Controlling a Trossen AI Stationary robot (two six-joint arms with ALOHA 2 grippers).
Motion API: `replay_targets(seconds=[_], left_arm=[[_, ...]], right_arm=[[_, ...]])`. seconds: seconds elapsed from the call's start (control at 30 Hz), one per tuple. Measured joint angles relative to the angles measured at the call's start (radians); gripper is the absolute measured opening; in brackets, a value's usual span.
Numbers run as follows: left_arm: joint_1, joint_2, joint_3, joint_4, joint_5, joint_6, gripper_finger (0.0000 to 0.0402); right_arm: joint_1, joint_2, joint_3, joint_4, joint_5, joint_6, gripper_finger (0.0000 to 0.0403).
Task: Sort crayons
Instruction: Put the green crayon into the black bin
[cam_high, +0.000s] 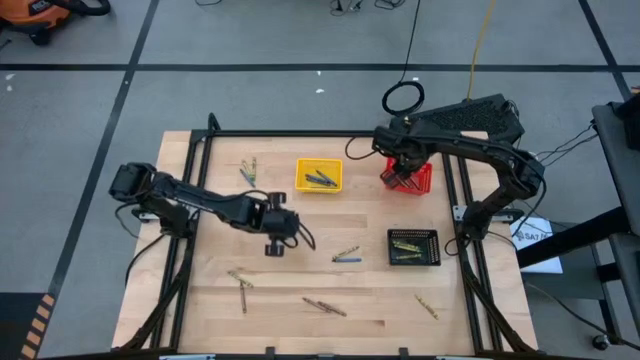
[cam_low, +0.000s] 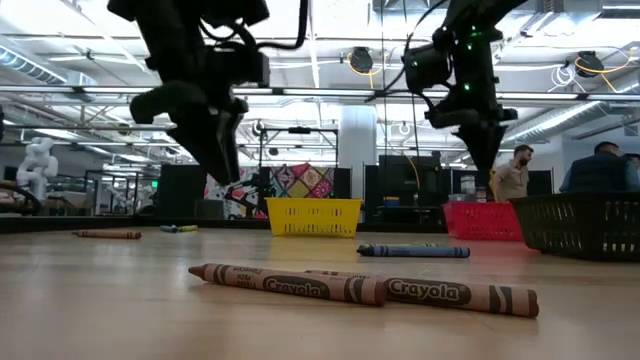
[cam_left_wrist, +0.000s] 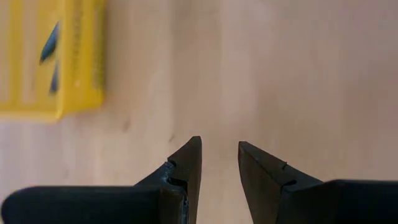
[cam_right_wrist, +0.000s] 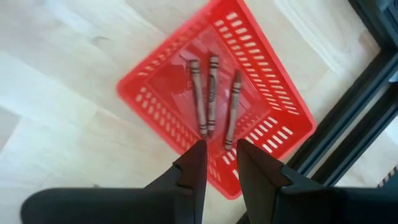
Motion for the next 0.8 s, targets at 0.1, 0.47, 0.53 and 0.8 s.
replay_targets(seconds=[0.1,0.47,0.53,0.8], left_arm=[[0.05,-0.017,0.0,-0.054,-0.007,-0.006,0.0109],[0.285,-0.063,0.0,-0.145,-0.102,0.005,0.0109],[0.332,-0.066,0.0,-0.154,-0.149,0.027,0.0109],[0.504,-0.065,0.0,-0.161,-0.242,0.04,0.0109]], right_arm=[[0.025,0.0,0.014,-0.011,0.0,0.006,0.0075],[0.096,0.0,0.015,-0.114,0.0,0.102,0.0075],[0.107,0.0,0.015,-0.12,0.0,0.112,0.0075],[0.132,0.0,0.015,-0.12,0.0,0.113,0.0075]])
